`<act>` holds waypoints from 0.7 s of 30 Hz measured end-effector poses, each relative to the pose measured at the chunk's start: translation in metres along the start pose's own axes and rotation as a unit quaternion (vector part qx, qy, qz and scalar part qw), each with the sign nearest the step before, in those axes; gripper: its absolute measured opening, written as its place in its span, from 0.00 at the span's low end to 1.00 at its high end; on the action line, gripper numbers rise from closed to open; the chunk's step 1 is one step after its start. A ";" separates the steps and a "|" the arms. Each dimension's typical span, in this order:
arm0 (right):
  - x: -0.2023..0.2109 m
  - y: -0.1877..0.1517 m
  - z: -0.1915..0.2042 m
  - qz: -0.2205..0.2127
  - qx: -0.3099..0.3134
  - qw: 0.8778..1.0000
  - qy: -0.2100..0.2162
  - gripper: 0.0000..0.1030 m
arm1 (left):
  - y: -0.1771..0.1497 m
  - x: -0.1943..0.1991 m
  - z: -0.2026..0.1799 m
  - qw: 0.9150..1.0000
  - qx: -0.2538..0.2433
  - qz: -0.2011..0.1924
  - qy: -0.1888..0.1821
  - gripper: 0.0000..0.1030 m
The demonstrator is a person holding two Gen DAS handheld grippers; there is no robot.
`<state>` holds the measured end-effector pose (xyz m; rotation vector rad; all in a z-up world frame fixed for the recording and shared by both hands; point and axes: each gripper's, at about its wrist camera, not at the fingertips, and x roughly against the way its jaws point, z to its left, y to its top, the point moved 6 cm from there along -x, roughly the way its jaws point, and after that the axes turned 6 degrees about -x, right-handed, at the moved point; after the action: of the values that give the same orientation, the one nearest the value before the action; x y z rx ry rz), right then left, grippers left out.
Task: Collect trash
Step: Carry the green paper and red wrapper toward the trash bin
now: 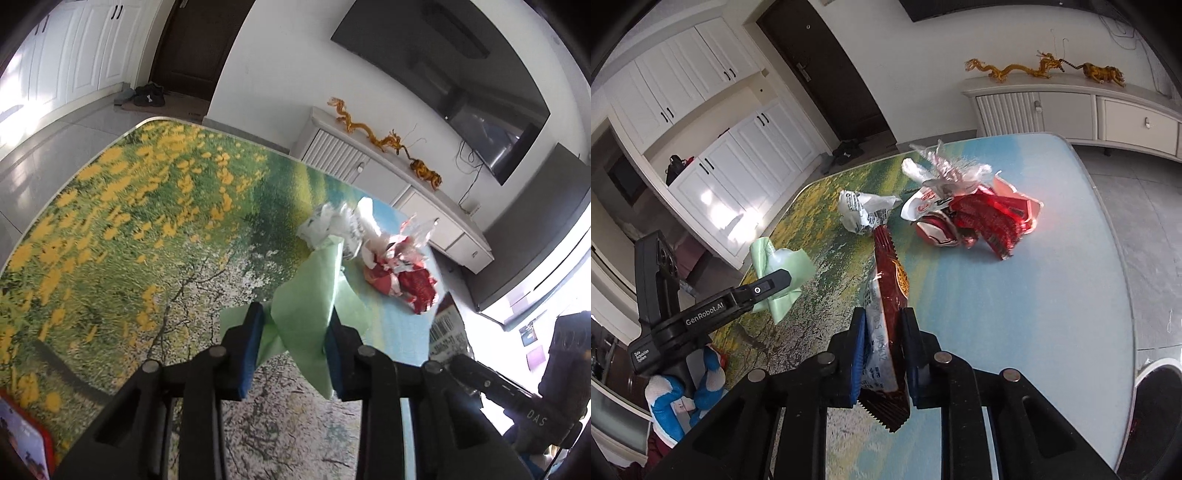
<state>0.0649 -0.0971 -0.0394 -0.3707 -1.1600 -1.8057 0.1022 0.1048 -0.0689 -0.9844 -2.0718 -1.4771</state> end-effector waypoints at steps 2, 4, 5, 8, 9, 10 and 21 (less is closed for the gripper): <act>0.015 0.000 0.000 -0.014 -0.004 1.000 -0.004 0.17 | 0.003 0.009 -0.004 1.000 -0.003 -0.009 -0.003 0.29; 0.027 0.002 -0.001 -0.026 -0.006 1.000 -0.008 0.17 | 0.006 0.020 -0.012 1.000 -0.008 -0.020 -0.006 0.29; 0.034 0.003 -0.001 -0.033 -0.007 0.999 -0.009 0.17 | 0.007 0.025 -0.015 1.000 -0.011 -0.025 -0.008 0.29; 0.058 0.006 -0.005 -0.058 -0.012 0.998 -0.014 0.17 | 0.011 0.040 -0.029 0.999 -0.022 -0.038 -0.015 0.29; 0.065 0.006 -0.007 -0.065 -0.013 0.998 -0.017 0.17 | 0.012 0.043 -0.033 0.999 -0.025 -0.040 -0.017 0.29; 0.071 0.007 -0.008 -0.071 -0.014 0.997 -0.019 0.17 | 0.013 0.047 -0.038 0.998 -0.029 -0.043 -0.019 0.29; 0.148 0.006 -0.052 -0.143 -0.050 0.987 -0.055 0.17 | 0.017 0.064 -0.103 0.994 -0.086 -0.051 -0.054 0.29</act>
<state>0.0036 -0.2208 0.0348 -0.3811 -1.2533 -2.1206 0.0648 0.0317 0.0216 -1.0583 -2.1261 -1.7121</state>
